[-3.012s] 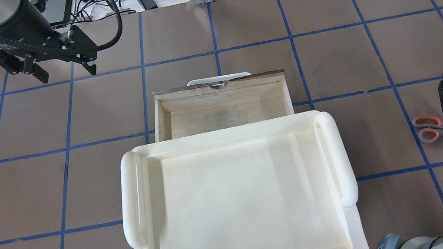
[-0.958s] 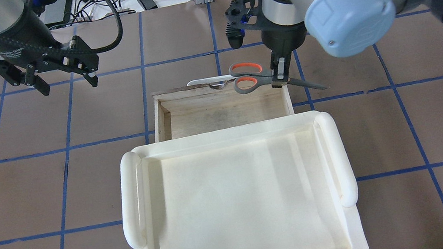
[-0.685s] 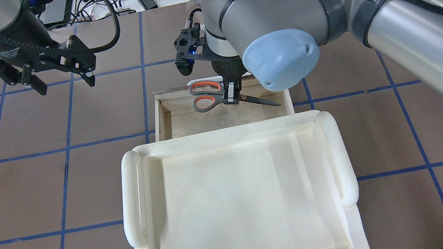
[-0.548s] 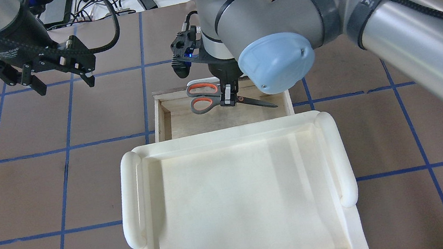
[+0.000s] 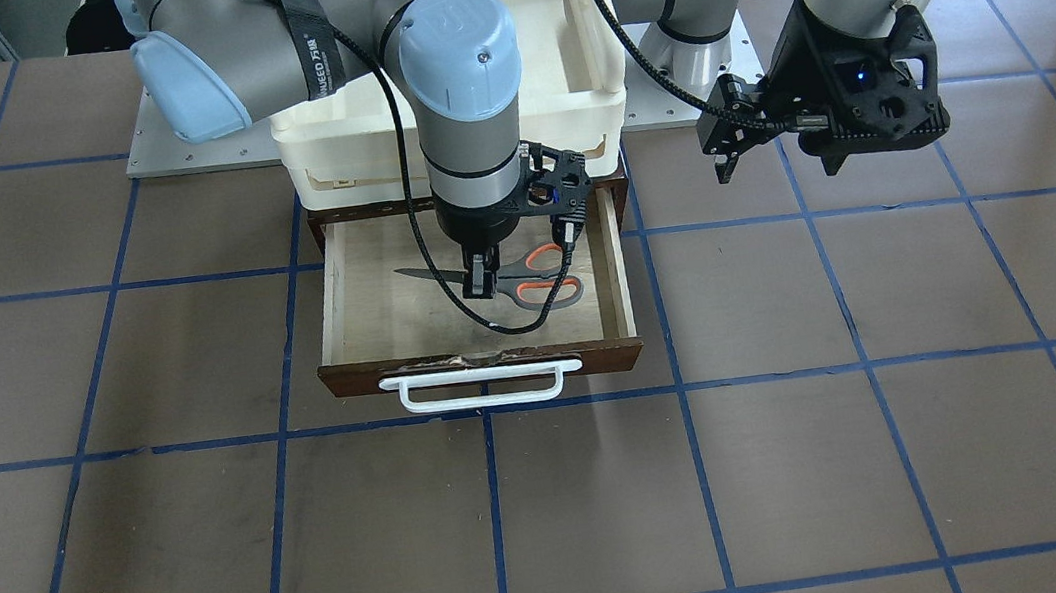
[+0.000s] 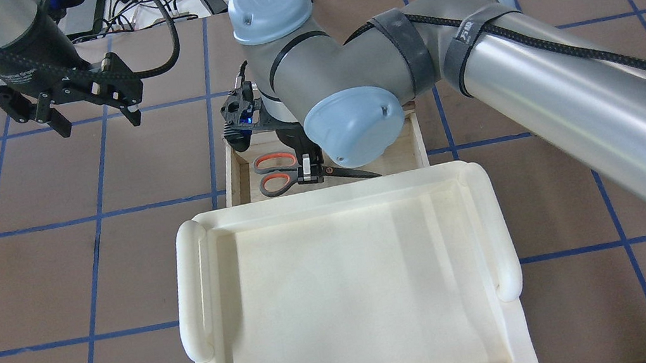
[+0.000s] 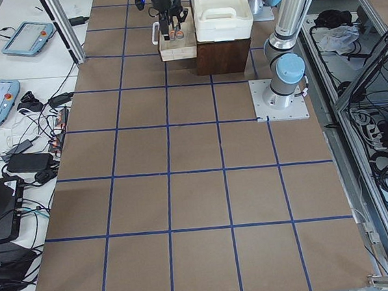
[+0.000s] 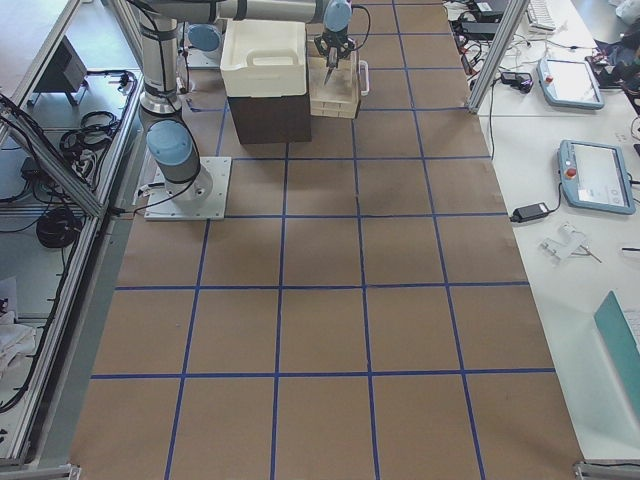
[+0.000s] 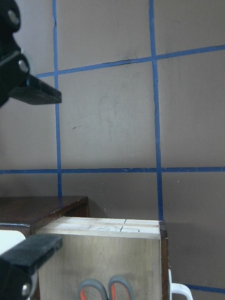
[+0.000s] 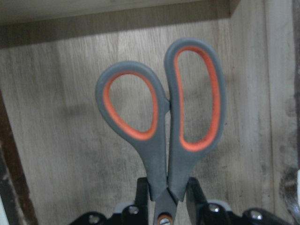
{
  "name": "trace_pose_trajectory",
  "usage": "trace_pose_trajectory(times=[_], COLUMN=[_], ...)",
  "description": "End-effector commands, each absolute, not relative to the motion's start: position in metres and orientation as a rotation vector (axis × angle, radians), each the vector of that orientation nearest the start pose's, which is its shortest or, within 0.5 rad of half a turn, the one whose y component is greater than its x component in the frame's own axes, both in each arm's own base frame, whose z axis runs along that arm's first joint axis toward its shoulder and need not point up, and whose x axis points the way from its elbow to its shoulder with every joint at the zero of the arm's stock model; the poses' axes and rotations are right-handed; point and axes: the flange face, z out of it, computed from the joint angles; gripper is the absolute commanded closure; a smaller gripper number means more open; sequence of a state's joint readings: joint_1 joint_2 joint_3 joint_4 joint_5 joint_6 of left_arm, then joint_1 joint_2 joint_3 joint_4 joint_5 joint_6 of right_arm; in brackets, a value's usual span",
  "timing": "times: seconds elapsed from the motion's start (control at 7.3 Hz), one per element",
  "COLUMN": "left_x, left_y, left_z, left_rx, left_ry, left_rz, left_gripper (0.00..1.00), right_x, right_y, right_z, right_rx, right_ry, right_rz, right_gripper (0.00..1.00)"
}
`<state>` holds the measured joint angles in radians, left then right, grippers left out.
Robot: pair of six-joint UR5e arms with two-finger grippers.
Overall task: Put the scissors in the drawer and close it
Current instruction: 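Lower the scissors into the drawer and open the right gripper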
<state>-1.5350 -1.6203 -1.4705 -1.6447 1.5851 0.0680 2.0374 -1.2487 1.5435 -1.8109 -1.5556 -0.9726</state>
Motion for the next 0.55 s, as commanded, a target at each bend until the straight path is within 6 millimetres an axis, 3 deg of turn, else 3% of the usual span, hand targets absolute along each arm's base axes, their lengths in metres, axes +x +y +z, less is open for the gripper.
trace_pose_trajectory(times=[0.0, 0.14, 0.27, 0.41], left_x=[-0.1157, -0.1166, -0.1183, -0.1191], left_y=[-0.5153, -0.5166, -0.5149, -0.5147], left_z=[0.5063, 0.5037, 0.5049, 0.5049], left_rx=[0.055, 0.055, 0.051, 0.046], left_ry=[3.131, 3.140, 3.142, 3.142], left_rz=[0.015, 0.026, 0.026, 0.026], left_gripper=[0.00, 0.00, 0.00, 0.00], right_x=[0.3955, 0.3949, 0.3955, 0.3937], right_y=[-0.4728, -0.4717, -0.4725, -0.4736], right_z=[0.3440, 0.3471, 0.3496, 0.3533], right_rx=[-2.070, -2.072, -2.071, -2.070], right_ry=[2.324, 2.325, 2.329, 2.337], right_rz=[0.107, 0.098, 0.079, 0.067], right_gripper=[0.58, 0.45, 0.19, 0.04])
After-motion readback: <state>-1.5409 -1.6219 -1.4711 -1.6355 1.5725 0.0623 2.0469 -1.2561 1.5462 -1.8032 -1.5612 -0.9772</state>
